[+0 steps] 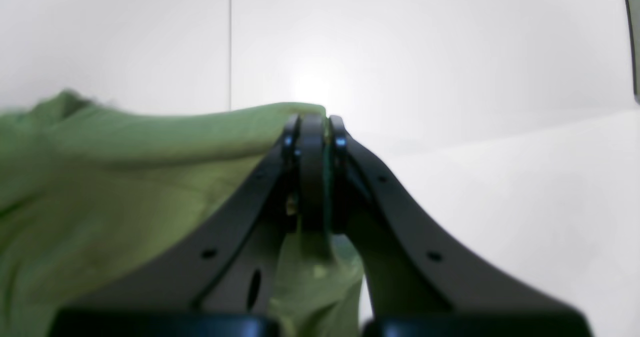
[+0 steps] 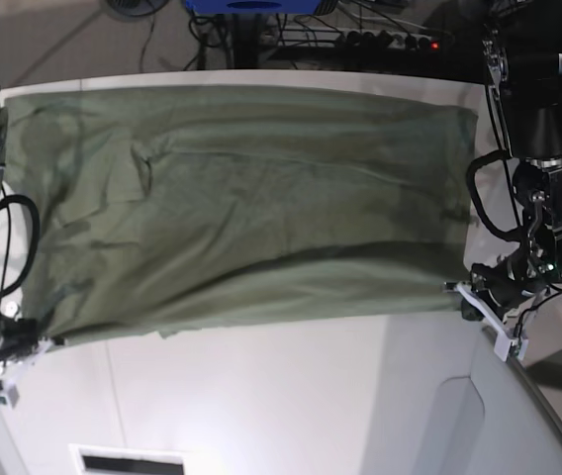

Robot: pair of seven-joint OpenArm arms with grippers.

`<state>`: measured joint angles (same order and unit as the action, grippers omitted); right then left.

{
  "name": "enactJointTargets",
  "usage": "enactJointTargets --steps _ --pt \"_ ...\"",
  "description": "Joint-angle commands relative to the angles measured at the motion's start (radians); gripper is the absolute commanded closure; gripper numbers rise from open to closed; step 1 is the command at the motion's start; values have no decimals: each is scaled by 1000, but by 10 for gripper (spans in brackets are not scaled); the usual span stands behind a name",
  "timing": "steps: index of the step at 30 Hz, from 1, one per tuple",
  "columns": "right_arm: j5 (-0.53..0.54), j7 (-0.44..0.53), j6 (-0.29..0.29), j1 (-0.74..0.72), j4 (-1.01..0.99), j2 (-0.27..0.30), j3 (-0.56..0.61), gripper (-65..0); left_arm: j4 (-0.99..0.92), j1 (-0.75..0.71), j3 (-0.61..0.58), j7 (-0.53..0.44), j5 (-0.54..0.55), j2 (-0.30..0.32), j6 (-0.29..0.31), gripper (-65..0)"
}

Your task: Layout the t-shirt on the table in an organized manner, then fold the t-shirt properly

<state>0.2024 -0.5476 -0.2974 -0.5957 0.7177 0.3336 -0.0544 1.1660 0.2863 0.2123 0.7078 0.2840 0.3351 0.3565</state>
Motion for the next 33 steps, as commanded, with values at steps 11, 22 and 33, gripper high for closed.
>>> enactJointTargets --steps 11,22,33 --pt "6 186 -4 -30 -83 22 -3 0 12 29 3 -21 4 6 0 0" --pt "4 350 -239 18 -152 19 -3 0 12 -11 5 -103 4 11 -20 0" --pt "4 369 -239 -103 -157 25 229 0 65 -11 5 -99 5 9 -30 0"
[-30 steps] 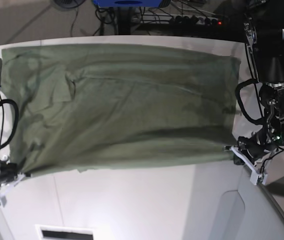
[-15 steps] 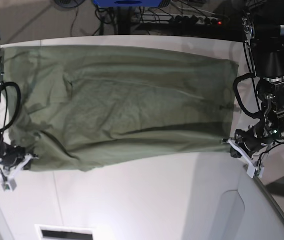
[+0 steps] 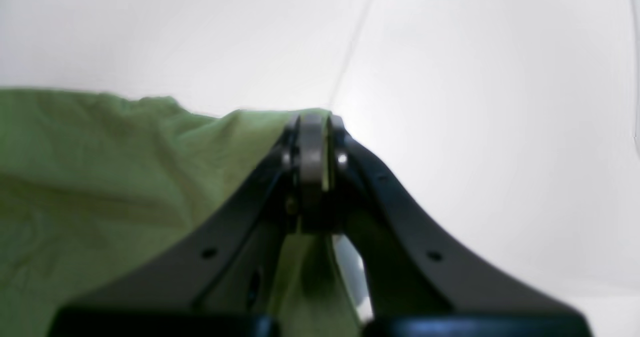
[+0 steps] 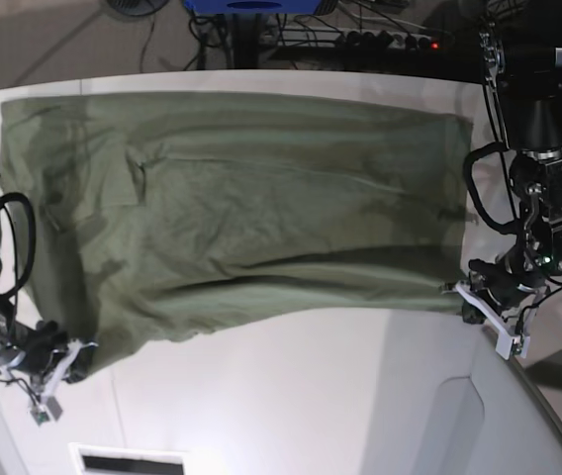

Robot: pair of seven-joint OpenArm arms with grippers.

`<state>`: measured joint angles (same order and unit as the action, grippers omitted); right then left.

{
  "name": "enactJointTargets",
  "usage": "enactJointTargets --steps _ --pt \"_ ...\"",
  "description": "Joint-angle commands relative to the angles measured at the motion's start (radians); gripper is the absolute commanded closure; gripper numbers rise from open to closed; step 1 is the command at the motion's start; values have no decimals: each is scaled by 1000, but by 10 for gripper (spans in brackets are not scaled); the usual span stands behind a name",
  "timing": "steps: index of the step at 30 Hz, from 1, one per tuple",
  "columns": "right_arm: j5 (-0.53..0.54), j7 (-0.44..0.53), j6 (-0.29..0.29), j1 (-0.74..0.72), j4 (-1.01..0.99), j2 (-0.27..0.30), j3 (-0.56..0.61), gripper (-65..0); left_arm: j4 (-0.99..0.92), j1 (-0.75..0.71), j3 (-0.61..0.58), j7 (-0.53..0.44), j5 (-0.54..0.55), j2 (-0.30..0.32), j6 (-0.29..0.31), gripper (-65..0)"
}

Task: Layout the t-shirt on the table in an organized manner, then fold the t-shirt properly
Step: 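Fold the held shirt edge over the shirt with both grippers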

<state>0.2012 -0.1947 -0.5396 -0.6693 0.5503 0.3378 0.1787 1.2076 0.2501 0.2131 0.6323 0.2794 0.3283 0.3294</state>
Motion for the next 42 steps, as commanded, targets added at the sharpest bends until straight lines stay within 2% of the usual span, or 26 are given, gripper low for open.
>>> enactJointTargets --steps 1,9,21,24,27,31,34,38,42 --pt "5 16 3 -30 11 20 -6 0 34 24 4 -24 10 16 -3 0" --pt "7 18 5 0 -111 22 -6 0 67 -7 3 -22 16 15 6 0" --pt "7 28 5 -13 -114 67 -2 0 79 -7 3 -21 17 18 6 0" --pt "7 24 5 -11 -114 68 -2 0 128 -15 9 45 17 18 6 0" --pt "7 -39 3 -14 -112 70 -2 0 180 -24 4 74 16 19 6 0" --pt "7 -70 3 -7 -31 77 0 0 182 -45 3 76 14 41 7 0" --pt "7 -154 3 -5 -9 102 0 0 182 -82 4 76 17 53 7 0" --pt "7 -243 -1 1 -9 105 -6 0 183 -134 3 76 17 84 61 0" --pt "7 -269 -1 49 -8 105 -8 0 183 -186 9 76 10 88 73 0"
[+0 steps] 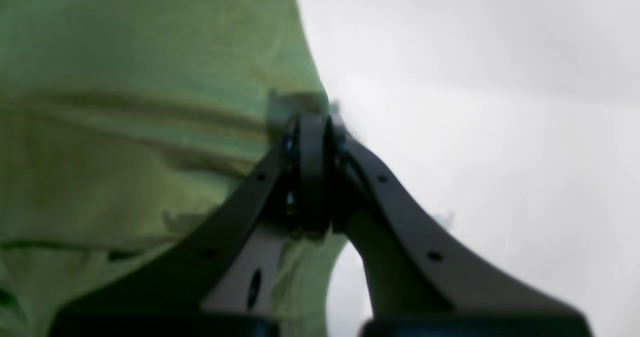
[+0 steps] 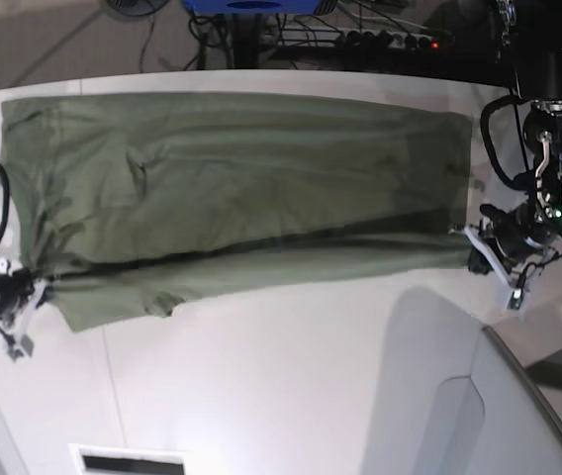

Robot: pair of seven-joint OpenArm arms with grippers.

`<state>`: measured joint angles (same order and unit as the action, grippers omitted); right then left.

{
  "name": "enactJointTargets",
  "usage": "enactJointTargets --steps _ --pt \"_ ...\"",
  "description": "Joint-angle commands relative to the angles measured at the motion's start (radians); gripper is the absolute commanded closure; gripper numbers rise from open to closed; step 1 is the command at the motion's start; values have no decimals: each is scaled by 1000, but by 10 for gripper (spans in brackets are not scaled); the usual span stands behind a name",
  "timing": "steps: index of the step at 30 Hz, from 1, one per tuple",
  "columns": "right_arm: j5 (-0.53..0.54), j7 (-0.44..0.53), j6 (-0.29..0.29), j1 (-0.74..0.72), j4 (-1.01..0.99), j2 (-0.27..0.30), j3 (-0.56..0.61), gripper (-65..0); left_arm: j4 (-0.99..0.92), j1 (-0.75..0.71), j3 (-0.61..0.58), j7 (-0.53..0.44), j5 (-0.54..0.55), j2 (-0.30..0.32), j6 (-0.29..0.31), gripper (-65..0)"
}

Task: Layout the t-shirt on the table in an organized manner, then fold the t-shirt properly
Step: 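Fold the held shirt edge over the shirt with both grippers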

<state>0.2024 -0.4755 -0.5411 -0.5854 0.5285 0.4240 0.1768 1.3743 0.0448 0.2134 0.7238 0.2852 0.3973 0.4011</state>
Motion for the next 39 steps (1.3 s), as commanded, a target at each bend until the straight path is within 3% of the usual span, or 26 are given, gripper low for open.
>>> enactJointTargets --steps 1,5,9,15,17,21,25,28,32,39 --pt "7 10 0 -29 14 17 -6 0 17 10 10 -16 4 24 2 0" --pt "10 7 3 3 14 17 -27 0 14 -15 4 -16 4 45 2 0" --pt "10 -50 -1 23 12 17 -135 0 -25 -21 2 -17 3 45 2 0" --pt "10 -122 -3 45 23 11 -168 0 -69 -16 2 -23 3 39 0 0" --pt "12 -147 -3 68 75 8 -173 0 -68 -16 2 -23 3 38 0 0" --pt "7 -257 3 127 273 -32 -297 0 -68 -16 2 -25 3 38 0 0" --pt "7 -355 5 155 382 -41 -316 0 -68 -16 2 -26 3 38 0 0" --pt "9 -378 8 190 434 -55 -319 0 -65 -16 2 -69 3 38 -1 0" --pt "7 -400 48 239 466 -67 -420 0 -68 -16 2 -82 3 36 -1 0" --pt "7 -489 48 298 571 -104 -463 0 -68 -16 2 -85 3 35 -1 0"
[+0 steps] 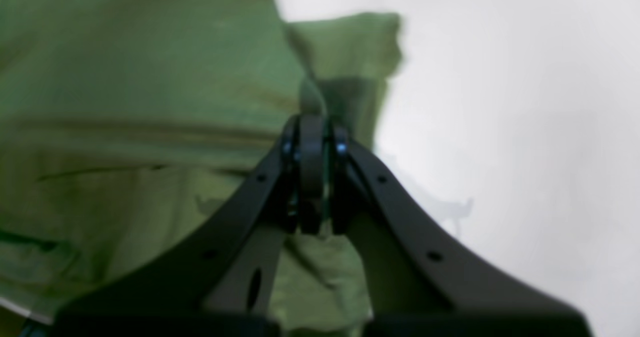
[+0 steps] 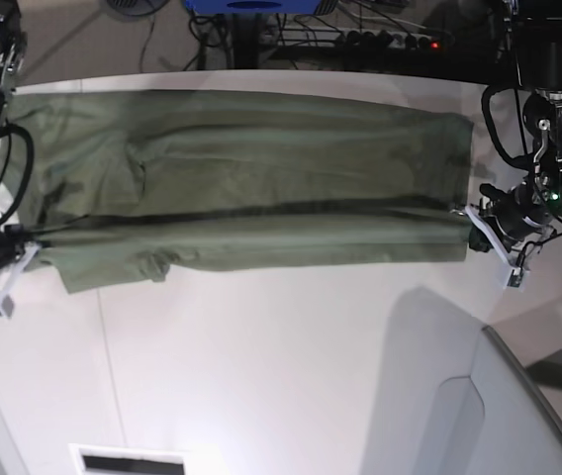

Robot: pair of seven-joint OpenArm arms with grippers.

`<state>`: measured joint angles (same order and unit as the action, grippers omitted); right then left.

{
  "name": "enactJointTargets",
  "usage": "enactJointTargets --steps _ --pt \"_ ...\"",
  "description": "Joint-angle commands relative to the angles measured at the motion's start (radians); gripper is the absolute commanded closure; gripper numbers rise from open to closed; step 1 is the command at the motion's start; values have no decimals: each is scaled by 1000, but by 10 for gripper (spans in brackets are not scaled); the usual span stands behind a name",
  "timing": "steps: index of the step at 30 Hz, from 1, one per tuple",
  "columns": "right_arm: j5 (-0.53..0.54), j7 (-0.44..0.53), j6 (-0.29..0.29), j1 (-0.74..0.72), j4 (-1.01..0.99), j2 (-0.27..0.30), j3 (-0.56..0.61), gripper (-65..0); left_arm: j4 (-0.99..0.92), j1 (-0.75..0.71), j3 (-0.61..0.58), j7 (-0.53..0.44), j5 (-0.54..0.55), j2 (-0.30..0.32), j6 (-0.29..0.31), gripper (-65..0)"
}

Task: Layout the t-shirt on the table in an organized manner, then fold the t-shirt properly
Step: 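Fold the held shirt edge over the shirt with both grippers, then move the right gripper to the folded band's corner and grasp it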

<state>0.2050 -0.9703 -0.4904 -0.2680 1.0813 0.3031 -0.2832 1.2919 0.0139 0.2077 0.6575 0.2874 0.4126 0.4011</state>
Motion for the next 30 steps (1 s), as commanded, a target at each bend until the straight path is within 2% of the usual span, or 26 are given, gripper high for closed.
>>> enactJointTargets --steps 1,6,7,9,12,14,15,17,19,21,25,30 --pt "4 3 -3 -20 20 15 -3 0 15 14 8 -18 0 18 -1 0" --pt "6 3 5 -21 1 -6 -3 -6 19 11 8 -18 0 -8 -1 0" --pt "6 1 5 -21 1 -8 -3 -26 19 10 8 -18 0 -10 -1 0" --pt "6 -23 5 -21 1 -8 -3 -96 19 8 8 -18 0 -17 -1 0" --pt "6 -88 5 -26 36 -8 -3 -269 19 8 8 -18 0 -17 -1 0" --pt "6 -106 5 -20 122 -9 -3 -357 19 10 8 -18 0 -17 -1 0" --pt "6 -106 5 -9 164 -9 -3 -378 19 11 8 -18 0 -17 -1 0" --pt "6 -100 2 -7 219 -9 3 -380 19 13 8 -18 0 -17 -1 0" --pt "4 -95 -3 -53 195 -9 6 -380 19 13 8 -18 0 -19 -1 0" --pt "4 -40 -4 -121 79 -5 46 -380 19 13 8 -18 0 -19 -1 0" --pt "4 195 -4 -287 -336 21 198 -380 19 13 8 -18 0 -19 -1 0" --pt "4 451 -4 -426 -709 23 293 -380 15 13 8 -18 0 -16 -1 0"
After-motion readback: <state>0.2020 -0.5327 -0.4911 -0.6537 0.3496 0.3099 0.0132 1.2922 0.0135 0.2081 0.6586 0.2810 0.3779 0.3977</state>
